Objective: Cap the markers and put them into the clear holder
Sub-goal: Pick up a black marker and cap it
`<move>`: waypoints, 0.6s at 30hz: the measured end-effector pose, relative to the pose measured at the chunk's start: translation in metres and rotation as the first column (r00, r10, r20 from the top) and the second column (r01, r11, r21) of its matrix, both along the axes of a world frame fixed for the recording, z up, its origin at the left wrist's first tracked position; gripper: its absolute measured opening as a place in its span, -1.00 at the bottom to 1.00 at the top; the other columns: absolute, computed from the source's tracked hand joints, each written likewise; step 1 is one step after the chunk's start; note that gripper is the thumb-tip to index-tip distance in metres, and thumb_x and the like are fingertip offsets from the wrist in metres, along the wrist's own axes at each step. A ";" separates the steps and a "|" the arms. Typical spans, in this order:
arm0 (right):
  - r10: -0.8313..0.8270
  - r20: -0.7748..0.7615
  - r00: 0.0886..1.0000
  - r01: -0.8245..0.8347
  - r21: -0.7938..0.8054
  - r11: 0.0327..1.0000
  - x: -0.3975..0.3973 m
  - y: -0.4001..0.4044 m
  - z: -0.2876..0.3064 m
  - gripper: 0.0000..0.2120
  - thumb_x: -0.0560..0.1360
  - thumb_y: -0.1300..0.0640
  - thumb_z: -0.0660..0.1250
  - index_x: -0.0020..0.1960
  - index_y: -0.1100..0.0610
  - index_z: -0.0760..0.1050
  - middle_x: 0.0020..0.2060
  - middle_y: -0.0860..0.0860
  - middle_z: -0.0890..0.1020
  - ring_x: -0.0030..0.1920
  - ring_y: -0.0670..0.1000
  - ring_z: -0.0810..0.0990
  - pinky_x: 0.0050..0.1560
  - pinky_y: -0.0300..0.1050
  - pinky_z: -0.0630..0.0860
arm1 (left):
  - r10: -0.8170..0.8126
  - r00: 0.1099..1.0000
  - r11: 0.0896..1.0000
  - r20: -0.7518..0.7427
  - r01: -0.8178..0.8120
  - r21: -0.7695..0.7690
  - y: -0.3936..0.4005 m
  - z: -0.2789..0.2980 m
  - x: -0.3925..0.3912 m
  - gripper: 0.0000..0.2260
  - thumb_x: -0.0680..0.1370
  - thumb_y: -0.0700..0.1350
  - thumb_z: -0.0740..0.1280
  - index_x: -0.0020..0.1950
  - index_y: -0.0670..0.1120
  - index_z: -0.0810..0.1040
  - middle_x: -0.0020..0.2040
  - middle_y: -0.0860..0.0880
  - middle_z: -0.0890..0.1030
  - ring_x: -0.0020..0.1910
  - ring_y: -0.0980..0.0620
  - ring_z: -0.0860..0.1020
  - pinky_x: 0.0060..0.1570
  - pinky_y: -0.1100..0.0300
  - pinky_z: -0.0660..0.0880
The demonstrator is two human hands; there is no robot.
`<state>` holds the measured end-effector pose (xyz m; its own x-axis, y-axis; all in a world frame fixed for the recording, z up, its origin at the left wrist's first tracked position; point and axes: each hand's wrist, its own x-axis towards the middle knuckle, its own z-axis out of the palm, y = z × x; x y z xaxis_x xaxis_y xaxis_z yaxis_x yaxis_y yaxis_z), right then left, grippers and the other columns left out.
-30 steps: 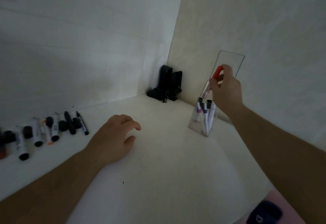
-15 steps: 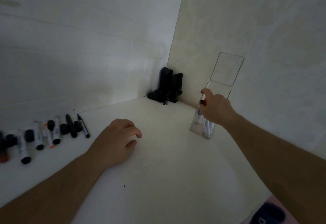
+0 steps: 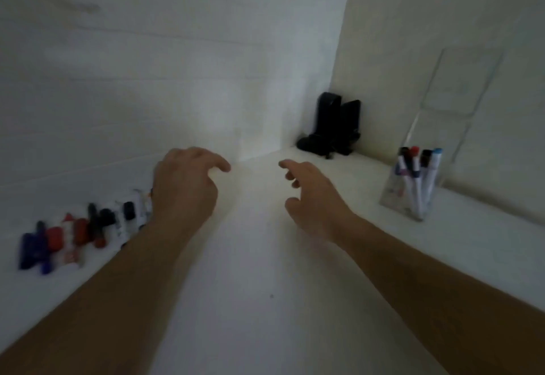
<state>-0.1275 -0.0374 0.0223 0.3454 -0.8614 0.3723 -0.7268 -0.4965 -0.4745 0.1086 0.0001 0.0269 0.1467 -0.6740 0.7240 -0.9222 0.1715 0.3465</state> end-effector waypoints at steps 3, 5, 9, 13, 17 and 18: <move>0.171 -0.035 0.985 -0.164 0.153 0.975 0.061 -0.002 -0.016 -0.37 0.55 0.08 0.30 0.58 -0.05 0.20 0.43 0.00 0.37 0.37 0.04 0.43 0.37 -0.02 0.41 | 0.257 0.960 0.965 -0.111 -0.248 0.090 0.009 0.015 0.050 -0.44 0.31 -0.45 0.21 0.07 0.09 0.68 0.16 -0.08 0.64 0.17 -0.20 0.45 0.18 -0.07 0.49; 0.231 -0.082 0.970 -0.217 0.150 0.965 0.093 -0.003 -0.023 -0.43 0.58 -0.01 0.27 0.56 -0.03 0.25 0.44 0.07 0.38 0.40 0.11 0.39 0.41 0.03 0.38 | 0.327 0.939 0.939 -0.111 -0.309 0.154 0.012 0.014 0.069 -0.47 0.39 -0.40 0.18 0.13 0.11 0.67 0.19 -0.06 0.63 0.20 -0.20 0.43 0.20 -0.09 0.48; 0.241 -0.205 0.949 -0.227 0.090 0.970 0.124 -0.008 -0.031 -0.62 0.62 -0.08 0.16 0.41 -0.08 0.42 0.20 0.12 0.46 0.23 0.19 0.38 0.24 0.12 0.45 | 0.311 0.950 0.922 -0.037 -0.293 0.252 0.004 0.002 0.071 -0.64 0.50 -0.17 0.22 0.15 0.15 0.67 0.14 -0.03 0.67 0.19 -0.19 0.44 0.19 -0.07 0.46; 0.155 -0.310 0.938 -0.156 0.024 0.988 0.128 -0.021 -0.030 -0.68 0.62 0.01 0.17 0.28 0.10 0.53 0.12 0.13 0.50 0.15 0.16 0.48 0.01 -0.09 0.38 | 0.287 0.952 0.852 0.108 -0.305 0.426 -0.001 -0.007 0.058 -0.69 0.48 0.02 0.22 0.11 0.21 0.67 -0.02 0.02 0.68 0.17 -0.16 0.42 0.17 -0.03 0.41; 0.058 -0.368 0.928 -0.071 -0.024 0.997 0.106 -0.022 -0.020 -0.81 0.60 0.01 0.24 0.01 0.13 0.49 0.00 0.12 0.51 -0.02 0.13 0.51 -0.13 -0.11 0.33 | 0.262 0.937 0.797 0.230 -0.344 0.496 -0.003 -0.011 0.043 -0.68 0.49 0.25 0.23 0.05 0.16 0.68 0.04 -0.02 0.59 0.17 -0.17 0.38 0.12 -0.06 0.28; 0.059 -0.365 0.929 -0.061 0.005 0.998 0.097 -0.021 -0.015 -0.86 0.58 0.03 0.26 -0.05 0.10 0.43 -0.05 0.11 0.50 -0.08 0.11 0.49 -0.16 -0.11 0.34 | 0.259 0.932 0.791 0.254 -0.356 0.498 -0.004 -0.011 0.039 -0.63 0.49 0.30 0.22 0.05 0.15 0.68 0.05 -0.03 0.57 0.17 -0.18 0.37 0.12 -0.07 0.27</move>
